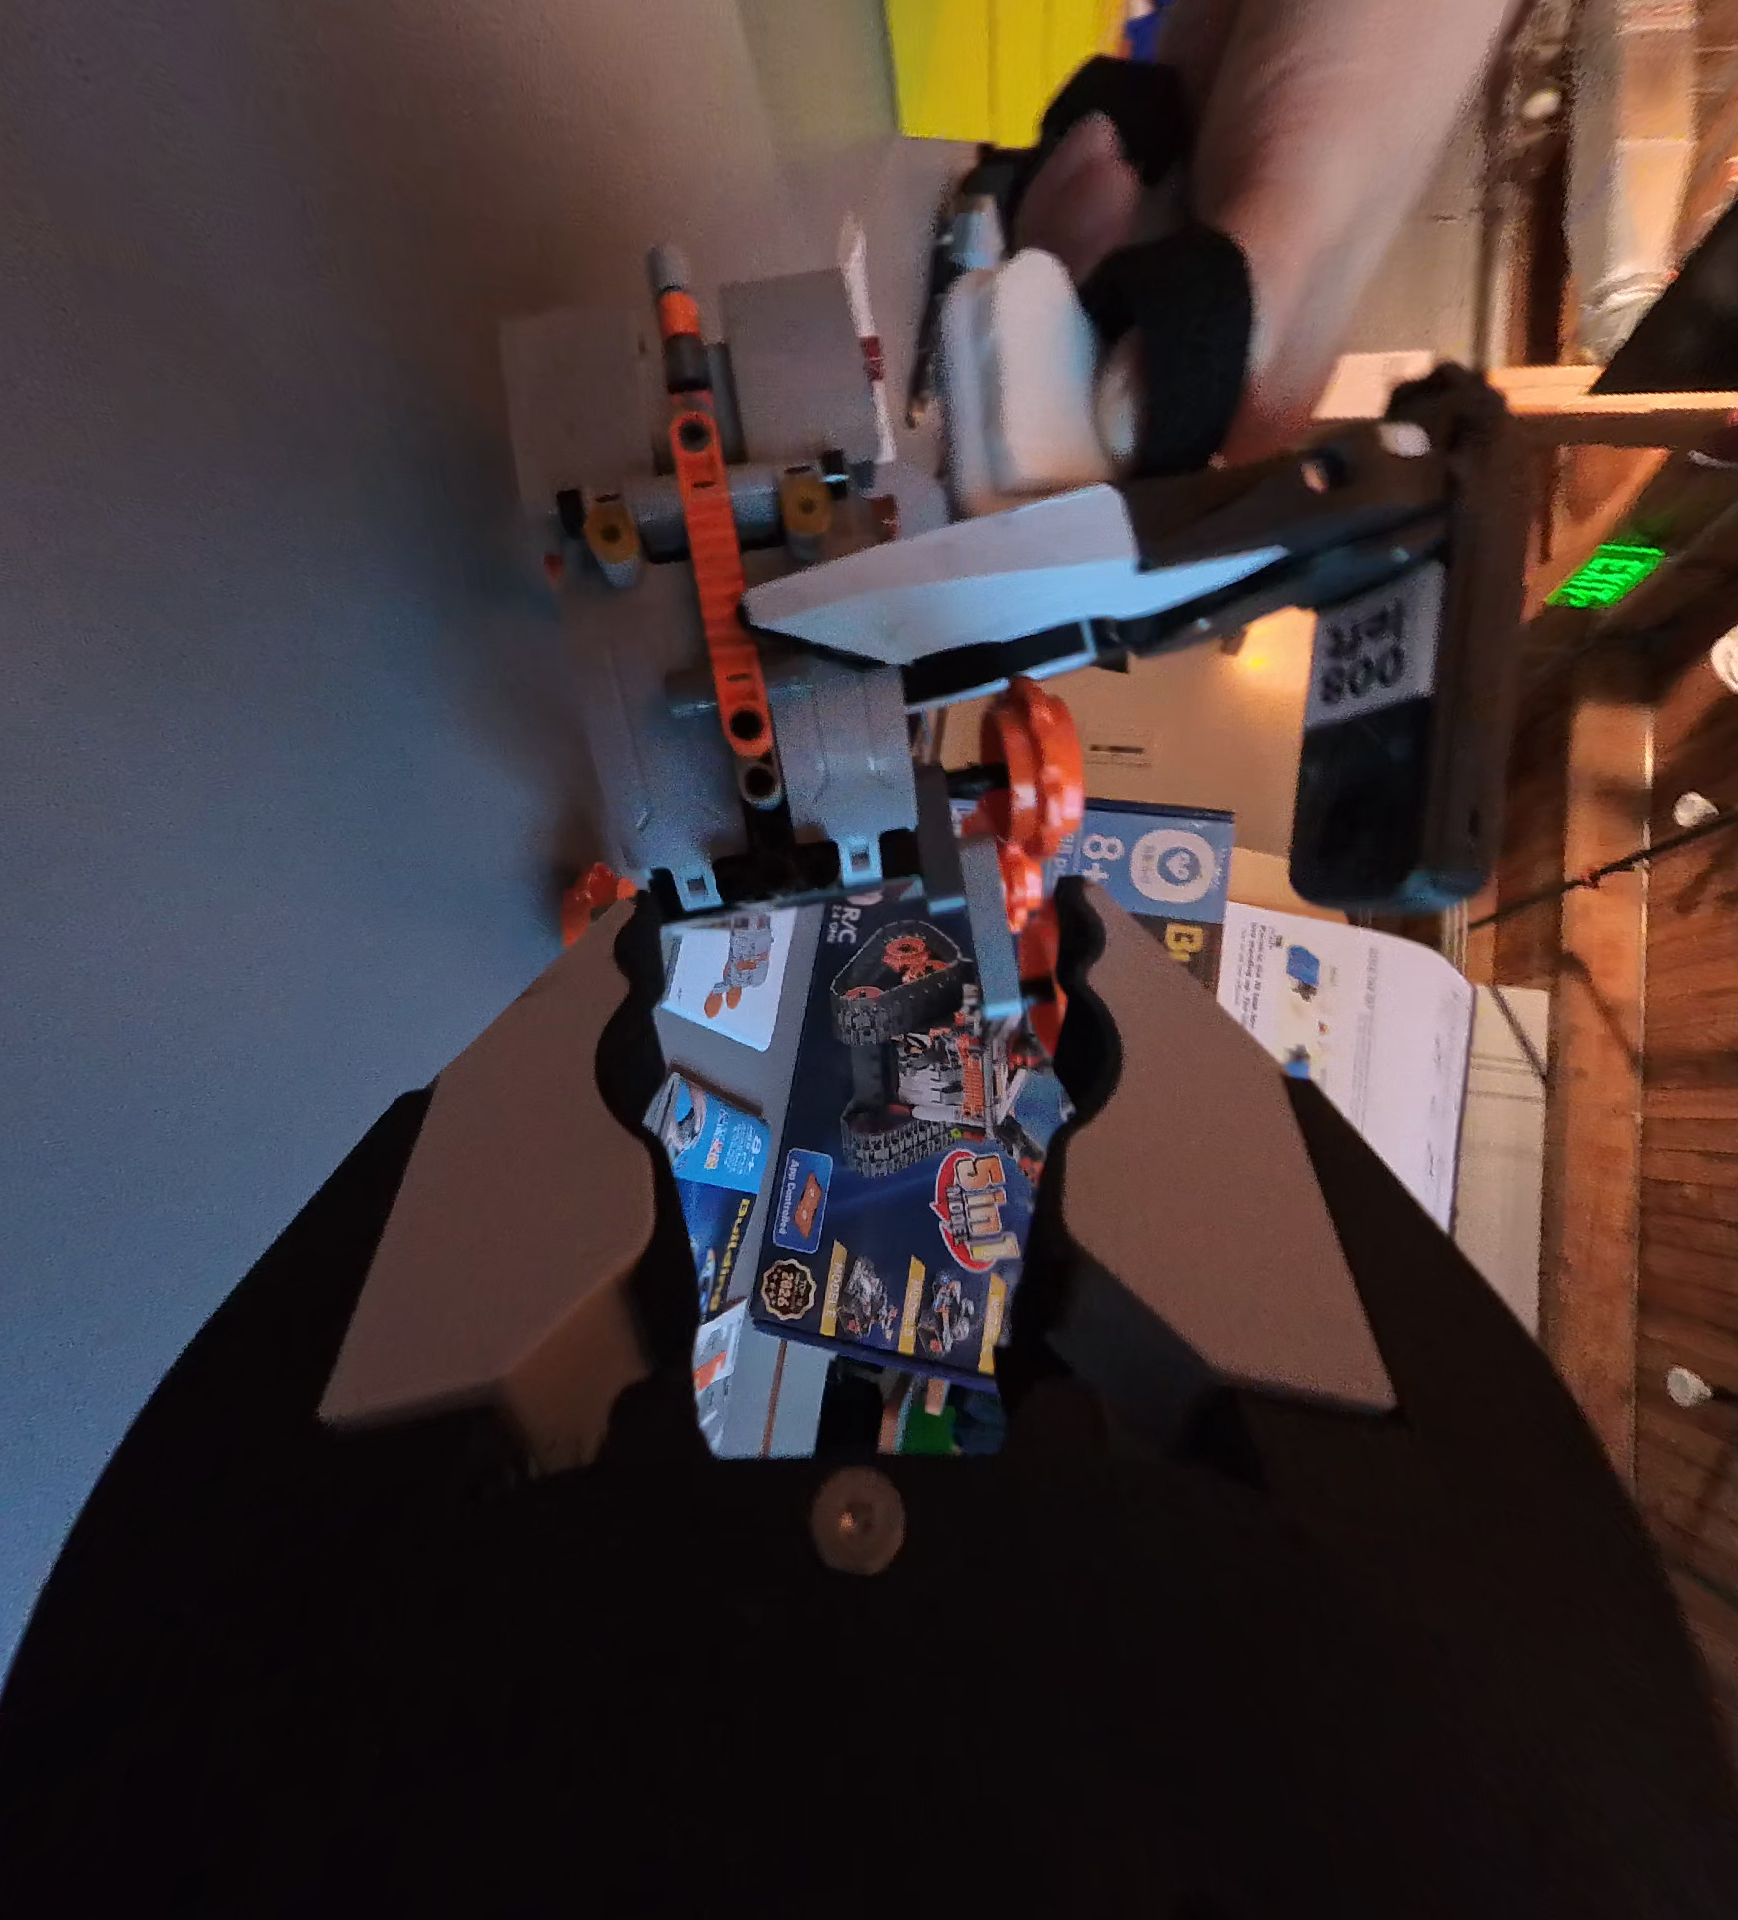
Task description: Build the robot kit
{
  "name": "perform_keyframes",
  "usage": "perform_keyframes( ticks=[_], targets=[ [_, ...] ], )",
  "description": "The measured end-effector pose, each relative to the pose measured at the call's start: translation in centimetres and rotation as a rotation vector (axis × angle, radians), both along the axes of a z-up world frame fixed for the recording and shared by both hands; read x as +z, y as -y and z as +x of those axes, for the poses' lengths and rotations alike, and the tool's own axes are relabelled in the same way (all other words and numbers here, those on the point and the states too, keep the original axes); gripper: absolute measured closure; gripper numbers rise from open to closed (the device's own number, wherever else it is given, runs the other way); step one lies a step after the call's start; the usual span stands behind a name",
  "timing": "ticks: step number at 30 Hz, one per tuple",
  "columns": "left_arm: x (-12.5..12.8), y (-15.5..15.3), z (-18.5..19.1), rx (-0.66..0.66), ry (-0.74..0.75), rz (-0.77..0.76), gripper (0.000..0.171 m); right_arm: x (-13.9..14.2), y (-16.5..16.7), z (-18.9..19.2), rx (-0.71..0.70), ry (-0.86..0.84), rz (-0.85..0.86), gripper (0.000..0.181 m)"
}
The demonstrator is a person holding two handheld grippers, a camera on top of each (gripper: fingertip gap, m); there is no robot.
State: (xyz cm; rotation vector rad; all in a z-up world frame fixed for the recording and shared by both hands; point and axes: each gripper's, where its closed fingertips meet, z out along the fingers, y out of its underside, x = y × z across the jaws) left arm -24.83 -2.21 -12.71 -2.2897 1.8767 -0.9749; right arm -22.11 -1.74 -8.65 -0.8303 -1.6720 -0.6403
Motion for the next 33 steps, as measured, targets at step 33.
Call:
perform_keyframes(
  ticks=[33],
  targets=[
    [4.2, -9.1, -4.4, 0.433, 0.501, 0.192, 0.118, -3.0, -5.6, 10.8, -0.52, -0.695, -0.921, 0.13]
  ],
)
